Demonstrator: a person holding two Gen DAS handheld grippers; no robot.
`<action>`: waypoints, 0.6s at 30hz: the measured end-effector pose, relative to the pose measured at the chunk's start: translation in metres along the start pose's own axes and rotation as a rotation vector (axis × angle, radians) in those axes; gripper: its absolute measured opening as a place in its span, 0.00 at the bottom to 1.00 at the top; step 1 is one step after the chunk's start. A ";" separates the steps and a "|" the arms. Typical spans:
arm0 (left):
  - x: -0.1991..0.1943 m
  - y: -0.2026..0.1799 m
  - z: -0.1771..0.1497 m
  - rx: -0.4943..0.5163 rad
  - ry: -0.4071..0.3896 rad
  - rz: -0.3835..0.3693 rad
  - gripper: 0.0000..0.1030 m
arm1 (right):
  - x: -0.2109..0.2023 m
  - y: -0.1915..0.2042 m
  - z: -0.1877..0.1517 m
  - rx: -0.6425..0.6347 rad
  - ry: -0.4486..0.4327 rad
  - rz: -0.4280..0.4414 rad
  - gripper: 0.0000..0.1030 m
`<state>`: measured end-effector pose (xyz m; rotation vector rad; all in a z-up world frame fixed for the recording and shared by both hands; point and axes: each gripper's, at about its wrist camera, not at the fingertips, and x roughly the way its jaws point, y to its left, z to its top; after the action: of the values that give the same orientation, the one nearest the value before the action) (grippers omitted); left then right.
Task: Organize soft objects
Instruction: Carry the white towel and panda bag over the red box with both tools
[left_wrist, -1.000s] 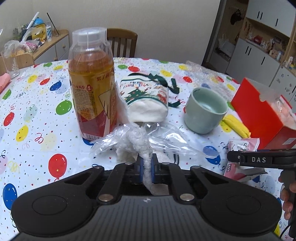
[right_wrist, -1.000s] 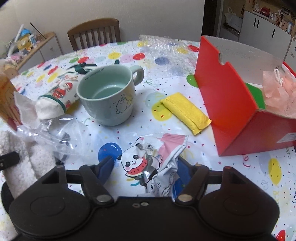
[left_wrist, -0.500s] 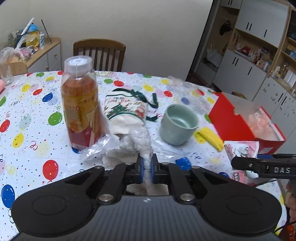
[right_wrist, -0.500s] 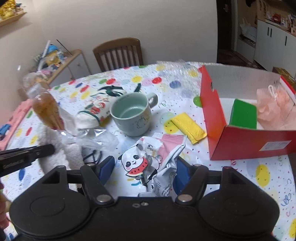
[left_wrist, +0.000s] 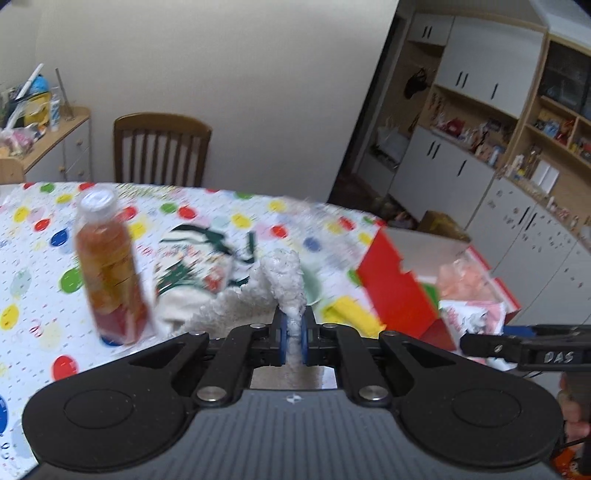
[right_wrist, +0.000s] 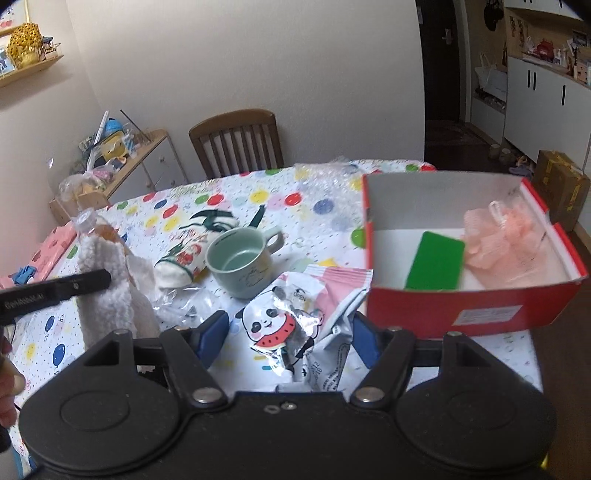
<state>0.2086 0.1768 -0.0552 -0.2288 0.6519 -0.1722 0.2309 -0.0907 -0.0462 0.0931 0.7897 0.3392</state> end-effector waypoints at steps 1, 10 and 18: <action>0.000 -0.005 0.004 -0.002 -0.006 -0.012 0.07 | -0.003 -0.004 0.001 -0.006 -0.006 -0.005 0.68; 0.007 -0.067 0.031 0.040 -0.045 -0.100 0.07 | -0.026 -0.050 0.020 -0.025 -0.049 -0.019 0.68; 0.034 -0.127 0.050 0.097 -0.051 -0.151 0.07 | -0.029 -0.099 0.032 -0.028 -0.053 -0.047 0.68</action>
<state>0.2551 0.0546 -0.0033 -0.1887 0.5739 -0.3413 0.2607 -0.1920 -0.0239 0.0568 0.7330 0.3022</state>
